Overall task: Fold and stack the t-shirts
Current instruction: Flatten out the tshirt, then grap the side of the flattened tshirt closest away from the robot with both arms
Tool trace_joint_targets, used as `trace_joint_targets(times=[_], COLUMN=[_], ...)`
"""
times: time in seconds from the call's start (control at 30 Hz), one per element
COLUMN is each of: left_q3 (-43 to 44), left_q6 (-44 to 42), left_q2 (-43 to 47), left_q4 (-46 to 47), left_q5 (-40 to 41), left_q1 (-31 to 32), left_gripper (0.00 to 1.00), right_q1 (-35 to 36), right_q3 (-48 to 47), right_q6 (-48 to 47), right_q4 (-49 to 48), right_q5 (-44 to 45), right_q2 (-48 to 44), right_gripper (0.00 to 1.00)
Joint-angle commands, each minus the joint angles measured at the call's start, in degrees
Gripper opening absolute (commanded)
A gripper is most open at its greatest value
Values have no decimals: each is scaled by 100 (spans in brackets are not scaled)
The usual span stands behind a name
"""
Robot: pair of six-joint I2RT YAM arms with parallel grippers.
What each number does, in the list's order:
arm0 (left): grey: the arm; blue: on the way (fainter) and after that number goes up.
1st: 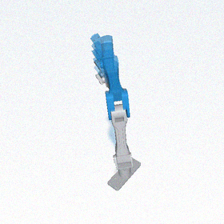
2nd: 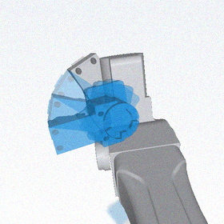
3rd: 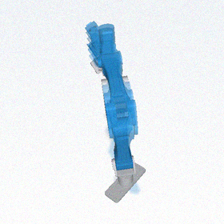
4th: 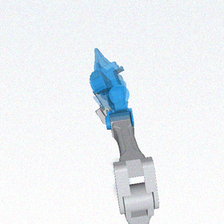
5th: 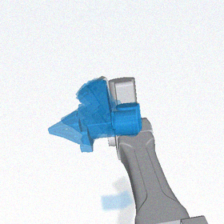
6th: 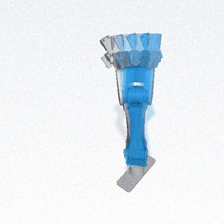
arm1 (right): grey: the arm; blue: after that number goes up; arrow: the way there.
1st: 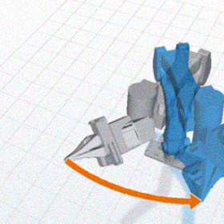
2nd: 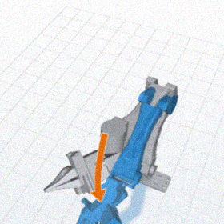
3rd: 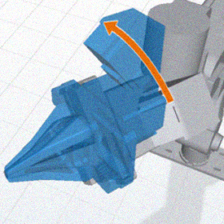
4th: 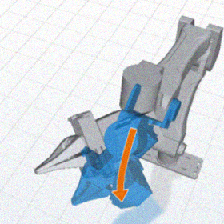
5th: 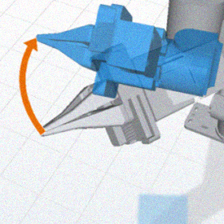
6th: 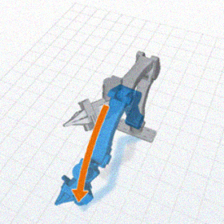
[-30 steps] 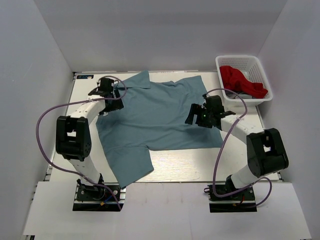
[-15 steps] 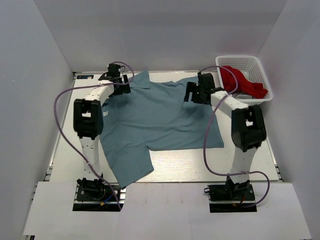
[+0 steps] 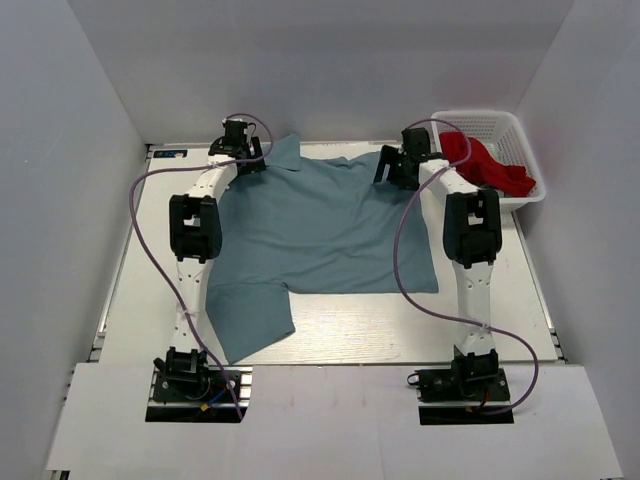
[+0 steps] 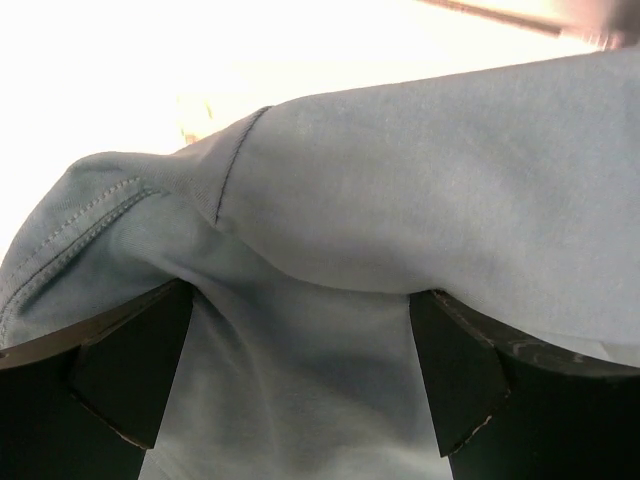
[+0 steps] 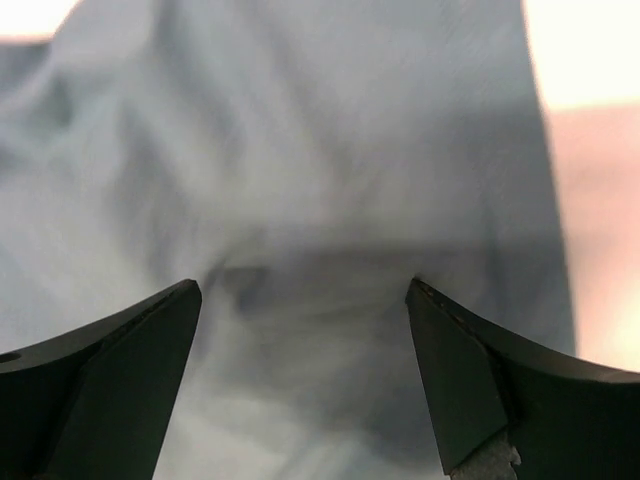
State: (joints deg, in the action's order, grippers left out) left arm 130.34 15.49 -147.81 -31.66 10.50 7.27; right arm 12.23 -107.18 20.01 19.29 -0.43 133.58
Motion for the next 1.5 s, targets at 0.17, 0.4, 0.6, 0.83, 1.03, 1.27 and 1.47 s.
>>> trace_joint_targets(times=[0.17,0.4,0.6,0.83,1.03,1.27,1.47], left_q3=[412,1090,-699,-5548,-8208,-9237,-9491], left_q6=[-133,-2,147,1587,2361,3240,3575], left_q2=[-547,-294,1937,5635,8029,9367,8814], left_q4=[906,1372,567,-184,-733,-2089,-2258], left_q5=[-443,-1296,-1017,-970,-1131,-1331,-1383], left_q1=[-260,-261,-174,11,126,301,415], left_gripper=[100,100,100,100,100,100,100], right_q1=[-397,-292,51,236,280,245,219], right_q3=[-1118,-1834,1063,5827,6630,6929,7070], right_q6=[73,-672,-850,221,600,1004,1198], right_q4=[-145,-56,-1652,-3643,-3607,-3836,-4091], right_q5=[-502,-967,-1169,-1144,-1399,-1592,-1856], right_q2=[827,593,-1754,-4943,-5702,-5870,-5747], right_gripper=[90,90,90,90,90,90,90])
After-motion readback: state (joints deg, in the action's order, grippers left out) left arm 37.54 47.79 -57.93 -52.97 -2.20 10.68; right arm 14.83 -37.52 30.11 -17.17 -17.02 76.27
